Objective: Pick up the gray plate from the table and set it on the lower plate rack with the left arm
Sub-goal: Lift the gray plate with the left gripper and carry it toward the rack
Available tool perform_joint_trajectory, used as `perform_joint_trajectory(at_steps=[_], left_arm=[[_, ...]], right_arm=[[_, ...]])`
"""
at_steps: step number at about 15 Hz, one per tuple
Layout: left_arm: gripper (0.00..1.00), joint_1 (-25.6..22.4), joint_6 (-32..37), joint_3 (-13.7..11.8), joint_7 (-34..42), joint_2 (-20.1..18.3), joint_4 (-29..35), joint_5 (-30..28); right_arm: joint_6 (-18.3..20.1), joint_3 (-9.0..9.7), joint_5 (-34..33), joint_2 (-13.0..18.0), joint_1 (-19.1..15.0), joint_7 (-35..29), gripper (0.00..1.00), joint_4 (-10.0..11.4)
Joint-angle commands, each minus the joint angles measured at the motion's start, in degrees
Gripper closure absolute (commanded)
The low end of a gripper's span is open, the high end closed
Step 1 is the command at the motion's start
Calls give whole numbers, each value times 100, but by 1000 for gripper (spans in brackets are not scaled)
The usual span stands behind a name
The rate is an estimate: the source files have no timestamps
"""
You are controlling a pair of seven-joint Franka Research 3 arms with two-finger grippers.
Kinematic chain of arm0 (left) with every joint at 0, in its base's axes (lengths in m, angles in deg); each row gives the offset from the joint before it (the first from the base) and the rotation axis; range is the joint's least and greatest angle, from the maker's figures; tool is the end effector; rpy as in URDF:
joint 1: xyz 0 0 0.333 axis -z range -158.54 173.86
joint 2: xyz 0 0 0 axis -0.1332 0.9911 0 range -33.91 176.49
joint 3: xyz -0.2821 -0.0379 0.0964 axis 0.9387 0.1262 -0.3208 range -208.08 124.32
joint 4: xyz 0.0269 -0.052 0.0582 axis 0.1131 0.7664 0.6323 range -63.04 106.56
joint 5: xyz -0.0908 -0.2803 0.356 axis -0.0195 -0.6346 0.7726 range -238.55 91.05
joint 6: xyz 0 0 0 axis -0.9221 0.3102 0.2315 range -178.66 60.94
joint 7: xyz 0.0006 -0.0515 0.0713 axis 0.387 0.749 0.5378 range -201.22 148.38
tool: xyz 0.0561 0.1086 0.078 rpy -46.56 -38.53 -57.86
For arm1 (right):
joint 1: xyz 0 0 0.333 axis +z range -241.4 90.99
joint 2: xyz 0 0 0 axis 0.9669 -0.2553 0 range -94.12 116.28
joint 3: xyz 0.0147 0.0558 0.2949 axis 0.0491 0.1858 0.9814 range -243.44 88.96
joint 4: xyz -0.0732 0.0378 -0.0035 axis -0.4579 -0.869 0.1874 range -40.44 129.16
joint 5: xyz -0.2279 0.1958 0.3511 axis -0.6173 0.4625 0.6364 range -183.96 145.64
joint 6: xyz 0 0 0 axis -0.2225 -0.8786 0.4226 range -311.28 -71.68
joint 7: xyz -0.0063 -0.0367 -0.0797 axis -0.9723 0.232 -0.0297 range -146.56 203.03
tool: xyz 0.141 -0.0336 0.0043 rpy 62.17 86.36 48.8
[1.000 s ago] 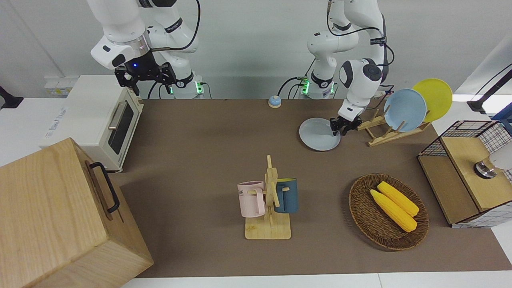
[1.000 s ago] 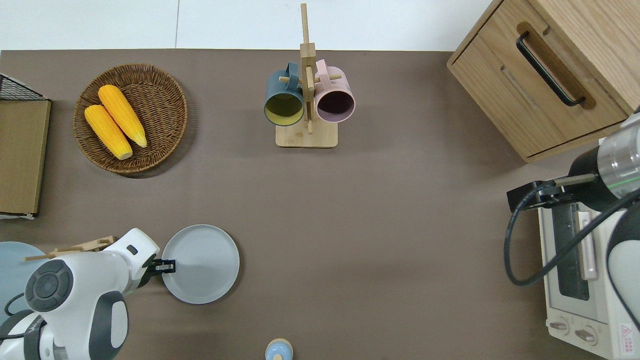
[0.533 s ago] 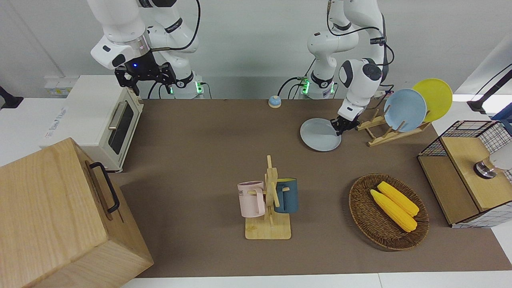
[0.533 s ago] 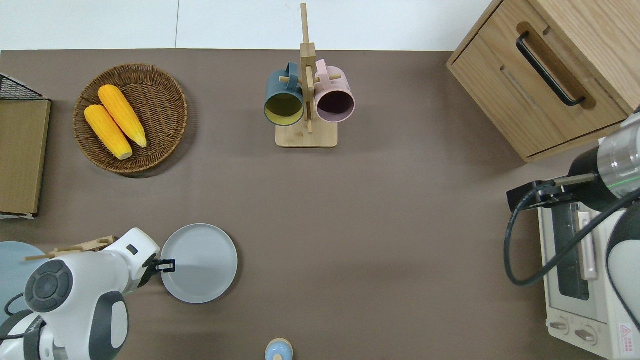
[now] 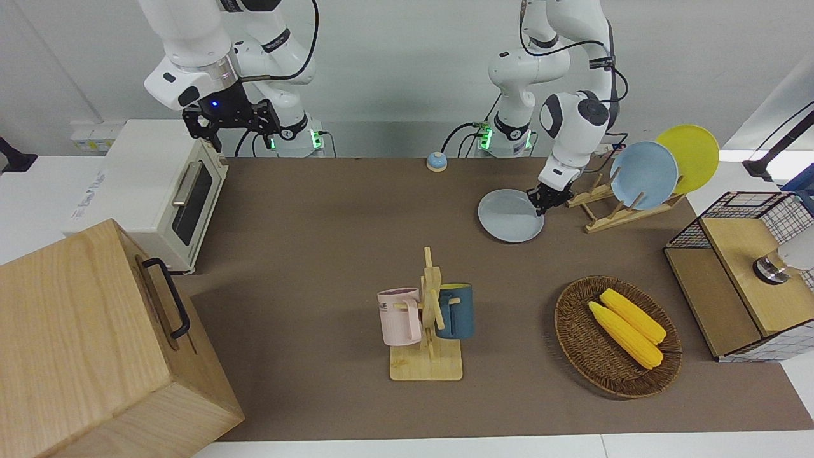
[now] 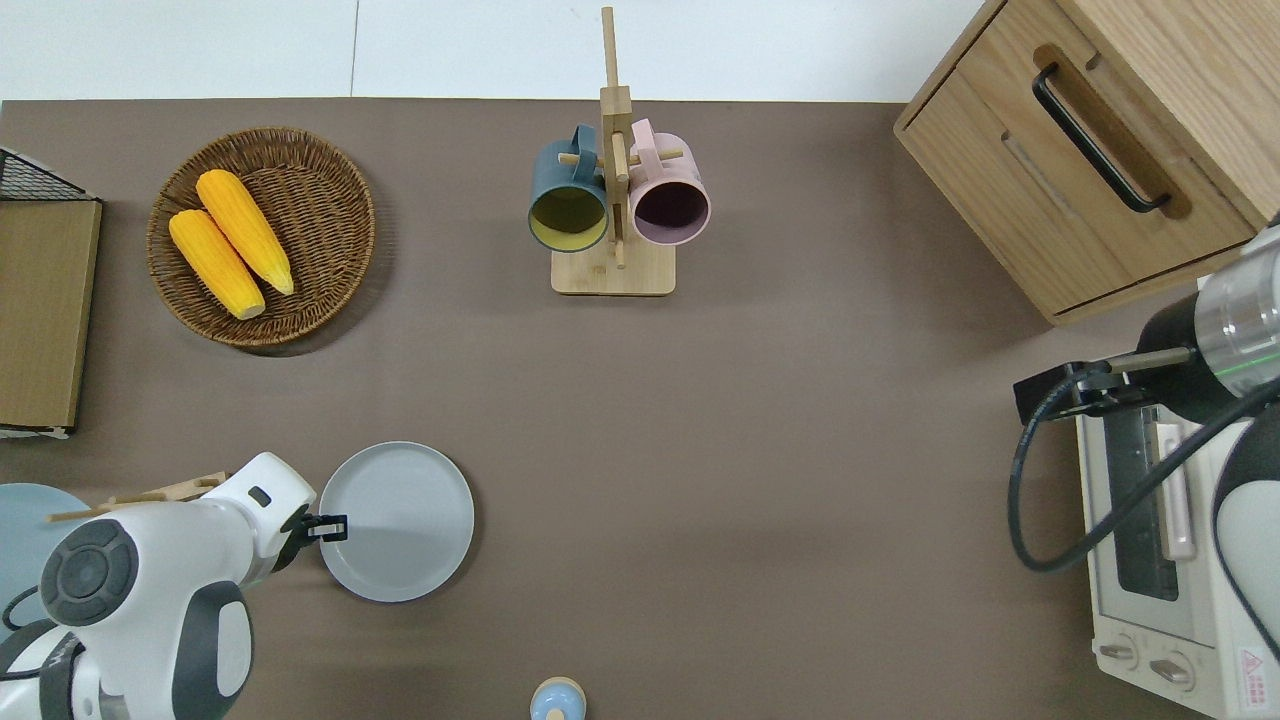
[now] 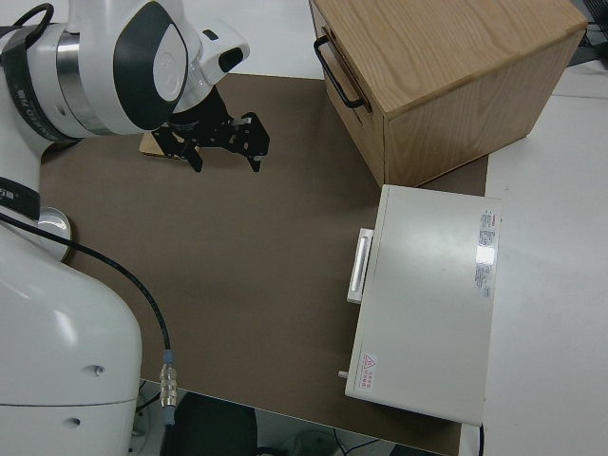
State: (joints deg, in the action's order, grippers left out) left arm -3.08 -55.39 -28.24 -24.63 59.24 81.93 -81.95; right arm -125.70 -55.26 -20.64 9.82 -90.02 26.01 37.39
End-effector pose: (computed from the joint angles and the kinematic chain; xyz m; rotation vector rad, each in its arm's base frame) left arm 0.4672 -0.0182 0.2066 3.0993 0.0513 0.0463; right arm 0.6028 0.0695 0.5941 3.1075 0.1297 -0.1732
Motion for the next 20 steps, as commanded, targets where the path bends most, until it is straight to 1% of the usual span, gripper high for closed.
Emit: perform_joint_trajectory(at_steps=[1,7,10,12,14,16,20], left_arm=[[1000,-8,555,-64,-39,-104,-400,-14],[1000,-78,1724,-99,-39,-280,-1270,-6],[1000,-87,2584,-108,-56,-315,-1876,38],[1000,-87,3059,-178,-56,-359,-2245,64],[1000,-96,3464,-196,-74,-359,-2536,91],[1000,-87,3711,-283,-65,-359,-2773,205],[1000,-87,4010,-284,-74,-342,-3038,442]], right_arm=[[64,122,-37,12,-136,-68,17,-42],[64,122,-37,12,-136,-68,17,-34],[64,113,-37,12,-136,-68,17,-42],[64,113,-37,12,-136,-68,17,-42],[64,122,-37,12,-136,-68,17,-42],[64,122,-37,12,-136,-68,17,-42],[73,122,-37,12,-136,-68,17,-34]])
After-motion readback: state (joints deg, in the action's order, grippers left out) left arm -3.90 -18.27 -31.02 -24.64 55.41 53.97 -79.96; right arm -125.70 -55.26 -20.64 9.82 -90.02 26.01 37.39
